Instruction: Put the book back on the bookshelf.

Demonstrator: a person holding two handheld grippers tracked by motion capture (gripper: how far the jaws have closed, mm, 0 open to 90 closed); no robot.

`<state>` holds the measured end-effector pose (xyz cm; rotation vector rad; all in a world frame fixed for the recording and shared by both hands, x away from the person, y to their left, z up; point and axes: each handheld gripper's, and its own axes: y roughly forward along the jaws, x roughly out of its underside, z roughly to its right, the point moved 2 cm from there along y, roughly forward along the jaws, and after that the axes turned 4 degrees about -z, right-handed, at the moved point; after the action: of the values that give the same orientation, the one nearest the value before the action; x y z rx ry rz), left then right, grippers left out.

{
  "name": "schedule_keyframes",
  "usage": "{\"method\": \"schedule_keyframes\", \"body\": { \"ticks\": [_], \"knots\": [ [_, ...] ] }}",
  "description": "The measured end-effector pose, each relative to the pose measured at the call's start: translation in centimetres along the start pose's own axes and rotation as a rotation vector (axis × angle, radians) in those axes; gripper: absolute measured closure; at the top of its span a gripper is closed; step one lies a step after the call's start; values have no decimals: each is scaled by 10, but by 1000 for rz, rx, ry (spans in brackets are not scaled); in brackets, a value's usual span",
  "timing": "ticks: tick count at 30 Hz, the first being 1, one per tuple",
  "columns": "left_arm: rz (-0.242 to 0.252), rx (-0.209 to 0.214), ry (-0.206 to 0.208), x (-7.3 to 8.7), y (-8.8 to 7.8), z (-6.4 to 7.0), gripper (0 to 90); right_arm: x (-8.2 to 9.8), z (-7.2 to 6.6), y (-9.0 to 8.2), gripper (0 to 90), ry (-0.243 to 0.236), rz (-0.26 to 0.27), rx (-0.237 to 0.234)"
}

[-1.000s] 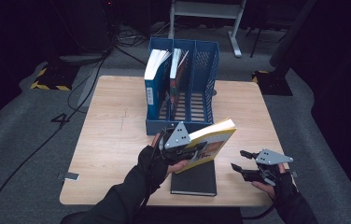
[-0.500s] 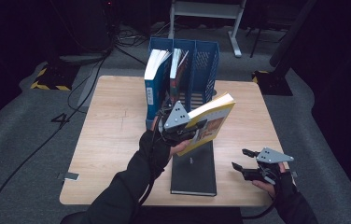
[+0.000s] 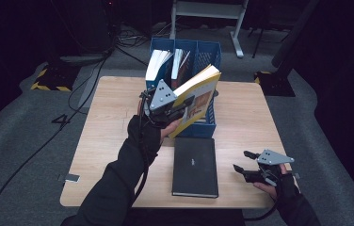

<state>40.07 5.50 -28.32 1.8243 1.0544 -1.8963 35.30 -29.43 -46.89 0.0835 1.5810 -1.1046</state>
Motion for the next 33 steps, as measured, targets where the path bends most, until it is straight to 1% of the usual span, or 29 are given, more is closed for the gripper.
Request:
{"method": "schedule_keyframes", "body": {
  "ticks": [2, 4, 5, 7, 8, 9, 12, 14, 15, 16, 18, 21, 24, 26, 28, 31, 33],
  "knots": [
    [-3, -11, -15, 2, 1, -6, 752, 0, 0, 0, 308, 1, -2, 1],
    [-9, -31, -34, 4, 3, -10, 751, 1, 0, 1, 308, 1, -6, -1],
    [-20, -54, -38, 5, 4, -11, 751, 1, 0, 1, 307, 2, -7, -2],
    [-27, -90, -29, 7, 5, -13, 752, 1, 0, 1, 296, -2, -6, -12],
    [-27, -108, -33, 7, 6, -14, 751, 1, -1, 2, 295, -3, -12, -11],
    [-27, -108, -33, 7, 6, -14, 752, 1, -1, 2, 295, -3, -12, -11],
    [-24, -126, -65, 5, 11, -22, 751, 1, -2, 4, 286, -14, -25, -9],
    [-27, -131, -64, 5, 13, -24, 751, 1, -3, 3, 286, -18, -25, -10],
    [-33, -150, -74, 5, 18, -26, 751, 1, -3, 3, 286, -22, -22, -16],
    [-33, -150, -74, 5, 18, -26, 752, 1, -3, 3, 286, -22, -22, -16],
    [-35, -165, -85, 6, 22, -29, 752, 1, -3, 3, 286, -21, -22, -21],
    [-44, -171, -97, 8, 28, -32, 751, 2, -4, 4, 286, -13, -22, -33],
    [-66, -187, -103, 9, 35, -34, 751, 2, -6, 6, 286, -24, -32, -33],
    [-69, -202, -111, 10, 39, -35, 751, 2, -7, 7, 286, -29, -35, -35],
    [-67, -211, -122, 10, 44, -37, 752, 2, -7, 7, 286, -28, -39, -38],
    [-78, -227, -123, 8, 51, -39, 751, 3, -7, 8, 286, -26, -40, -39],
    [-83, -241, -134, 6, 56, -40, 752, 3, -7, 8, 281, -23, -38, -38]
  ]
}}
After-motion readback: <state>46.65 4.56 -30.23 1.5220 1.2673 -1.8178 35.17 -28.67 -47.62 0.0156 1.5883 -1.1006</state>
